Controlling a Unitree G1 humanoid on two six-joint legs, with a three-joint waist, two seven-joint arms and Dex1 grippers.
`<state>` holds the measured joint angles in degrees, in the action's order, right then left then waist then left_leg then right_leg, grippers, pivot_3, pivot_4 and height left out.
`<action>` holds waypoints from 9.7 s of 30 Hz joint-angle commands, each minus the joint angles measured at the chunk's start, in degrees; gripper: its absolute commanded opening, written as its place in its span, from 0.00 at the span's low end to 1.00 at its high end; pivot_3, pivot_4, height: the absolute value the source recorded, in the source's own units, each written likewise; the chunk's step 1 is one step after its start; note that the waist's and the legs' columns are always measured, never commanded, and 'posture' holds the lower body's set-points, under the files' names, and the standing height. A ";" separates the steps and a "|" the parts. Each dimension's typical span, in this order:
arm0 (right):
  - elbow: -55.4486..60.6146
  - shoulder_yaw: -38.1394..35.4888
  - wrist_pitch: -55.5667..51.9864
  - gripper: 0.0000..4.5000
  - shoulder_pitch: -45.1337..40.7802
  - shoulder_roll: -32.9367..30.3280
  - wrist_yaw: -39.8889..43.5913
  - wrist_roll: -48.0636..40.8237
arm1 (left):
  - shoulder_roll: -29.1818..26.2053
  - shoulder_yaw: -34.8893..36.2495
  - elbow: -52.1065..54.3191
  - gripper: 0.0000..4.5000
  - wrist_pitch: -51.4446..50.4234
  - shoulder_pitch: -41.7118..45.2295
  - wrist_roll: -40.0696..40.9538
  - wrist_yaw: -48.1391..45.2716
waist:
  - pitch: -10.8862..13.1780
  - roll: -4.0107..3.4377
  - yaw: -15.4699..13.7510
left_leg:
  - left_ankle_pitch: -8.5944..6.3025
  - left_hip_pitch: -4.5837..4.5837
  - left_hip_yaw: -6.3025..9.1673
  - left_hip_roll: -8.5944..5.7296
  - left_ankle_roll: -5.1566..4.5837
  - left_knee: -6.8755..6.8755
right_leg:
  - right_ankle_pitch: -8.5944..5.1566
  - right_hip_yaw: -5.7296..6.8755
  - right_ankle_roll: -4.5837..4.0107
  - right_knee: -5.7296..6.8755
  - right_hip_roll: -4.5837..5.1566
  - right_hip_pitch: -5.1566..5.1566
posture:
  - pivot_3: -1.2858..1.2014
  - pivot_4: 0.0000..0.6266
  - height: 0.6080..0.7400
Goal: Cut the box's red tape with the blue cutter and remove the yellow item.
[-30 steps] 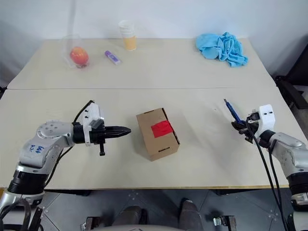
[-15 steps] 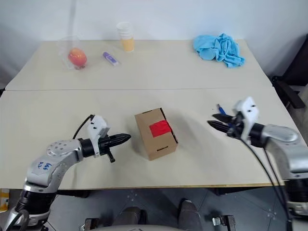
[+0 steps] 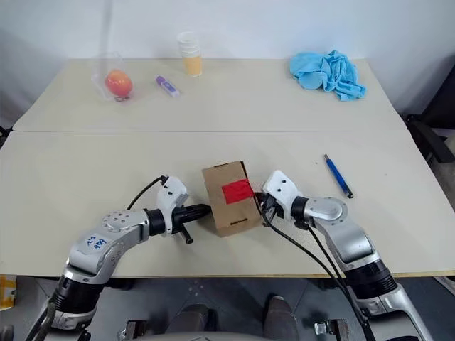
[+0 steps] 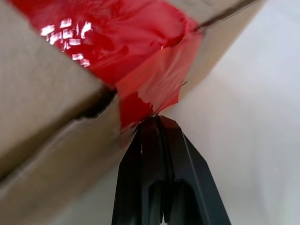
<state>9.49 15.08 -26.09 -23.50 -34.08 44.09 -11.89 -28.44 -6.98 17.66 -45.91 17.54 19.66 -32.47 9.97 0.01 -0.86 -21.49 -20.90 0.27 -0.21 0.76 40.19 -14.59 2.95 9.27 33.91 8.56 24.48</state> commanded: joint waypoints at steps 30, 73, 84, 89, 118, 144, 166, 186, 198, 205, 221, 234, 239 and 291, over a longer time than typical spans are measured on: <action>16.64 -26.37 -54.40 0.75 -8.87 2.75 -6.53 -27.13 | -18.26 2.89 2.71 0.00 -6.00 14.70 8.61 -18.83 | 0.02 0.03 0.19 | -0.02 -0.05 0.07 0.00 -0.05 -0.03 | -0.02 0.00 -0.08 0.04 -0.02 0.02 | 0.52 0.24 1.00; 19.49 -17.97 -66.41 0.99 -9.96 9.15 -25.26 -26.71 | -10.05 -11.92 1.81 0.00 0.68 10.36 -2.31 -15.24 | -0.45 -0.05 0.51 | -0.18 0.90 0.06 -0.05 -0.30 -0.21 | -0.05 -0.09 -0.14 -0.08 0.00 -0.89 | 0.52 0.24 1.00; 15.81 -5.34 -51.77 0.99 -10.15 2.44 -30.55 -13.34 | -8.79 -14.57 -0.46 0.00 0.63 8.59 -5.51 -14.13 | -0.48 -0.04 -0.62 | -0.19 0.88 0.09 -0.10 -0.32 -0.14 | -0.04 -0.10 -0.14 -0.14 0.02 -0.94 | 0.52 0.24 1.00; 13.93 -1.81 -45.09 0.99 -6.52 -1.21 -30.22 -8.70 | -9.46 -14.16 0.53 0.00 -0.40 7.60 -4.67 -14.02 | -0.55 -0.01 -0.61 | -0.19 0.98 0.11 -0.10 -0.33 -0.14 | -0.04 -0.09 -0.14 -0.16 0.02 -1.06 | 0.52 0.24 1.00; -8.32 -20.03 -57.91 0.99 -10.03 -1.90 -1.73 -29.81 | -9.79 -12.19 1.74 0.00 1.98 7.41 -4.41 -14.21 | -0.99 -0.05 -0.31 | -0.22 1.07 0.08 -0.02 -0.37 -0.46 | -0.09 -0.07 -0.21 -0.38 -0.02 -1.07 | 0.52 0.24 1.00; -17.90 -9.16 -54.19 0.04 -13.99 3.82 -0.60 -25.16 | -7.23 -8.31 -1.01 0.00 12.40 4.84 -4.00 -15.85 | -1.05 0.03 0.30 | -0.19 1.19 0.06 -0.01 -0.29 -0.49 | -0.08 -0.08 -0.20 -0.34 -0.02 -1.10 | 0.52 0.24 1.00; -5.58 -14.83 -66.41 0.01 -20.82 -21.36 -4.98 -31.16 | 14.47 -15.78 -18.74 0.00 26.77 12.39 -9.91 -11.59 | -0.80 -0.34 -0.82 | -0.28 0.47 0.27 -0.14 -0.41 -0.25 | 0.10 0.13 0.07 -0.95 0.04 -0.90 | 0.52 0.24 1.00; 5.76 -5.85 -66.41 0.01 -28.68 -31.50 -40.25 -72.57 | 20.81 -13.74 -18.63 0.00 27.63 7.01 -13.83 -1.96 | -0.64 -0.50 -1.18 | -0.35 0.17 0.33 -0.09 -0.51 -0.25 | 0.22 0.30 0.20 -1.42 0.05 -0.84 | 0.52 0.24 1.00; 11.23 4.65 -50.30 0.01 -29.79 -36.22 -71.35 -101.11 | 17.28 -12.36 -14.37 0.00 22.75 5.67 -14.86 -1.23 | -0.65 -0.49 -0.66 | -0.36 -0.07 0.48 -0.02 -0.50 -0.18 | 0.23 0.62 0.19 -1.51 0.04 -0.79 | 0.52 0.24 1.00; 11.58 7.23 -49.63 0.01 -32.15 -37.55 -73.38 -101.11 | 10.71 -6.03 -0.25 0.00 12.52 5.85 1.48 -14.08 | -0.64 -0.51 -0.56 | -0.36 -0.22 0.52 0.04 -0.49 -0.19 | 0.22 0.65 0.17 -1.51 0.02 -0.67 | 0.52 0.24 1.00; 11.28 8.72 -47.77 0.01 -32.79 -35.22 -77.91 -100.63 | 18.83 -14.57 -12.83 0.00 23.92 15.31 -7.69 -8.14 | -0.65 -0.46 -0.67 | -0.36 -0.19 0.45 0.04 -0.54 -0.07 | 0.51 0.77 0.17 -1.83 -0.01 -0.87 | 0.52 0.24 1.00; 13.16 7.14 -44.08 0.01 -29.47 -34.61 -79.85 -101.11 | 19.61 -15.50 -17.67 0.00 25.20 15.64 -10.93 -8.20 | -0.71 -0.41 -0.52 | -0.31 -0.13 0.36 0.10 -0.59 -0.01 | 0.68 0.77 0.10 -1.85 -0.02 -0.90 | 0.52 0.24 1.00; 11.06 3.92 -45.41 0.01 -27.48 -37.77 -77.14 -99.69 | 15.91 -18.94 -17.36 0.00 22.57 13.00 -12.87 -9.86 | -0.75 -0.43 -0.61 | -0.31 -0.08 0.33 0.13 -0.59 -0.03 | 0.68 0.77 0.09 -1.85 -0.03 -0.91 | 0.52 0.24 1.00; 16.87 -48.01 -9.25 1.00 18.64 -15.32 4.88 -38.28 | -8.47 19.75 -6.57 0.94 21.37 -4.95 6.49 -21.66 | -0.75 -0.68 -0.80 | -0.32 -0.14 0.02 0.07 -0.61 -0.19 | 0.79 0.79 0.12 -1.87 0.00 -0.72 | 0.52 0.24 1.00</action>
<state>26.78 -29.41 -40.66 -5.58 -49.78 43.46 -50.84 -36.01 9.23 10.74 -27.21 12.95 24.43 -52.67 9.23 -0.68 -1.66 -21.81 -20.98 0.30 -0.13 0.16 40.01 -13.80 3.75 9.39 32.04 8.56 23.69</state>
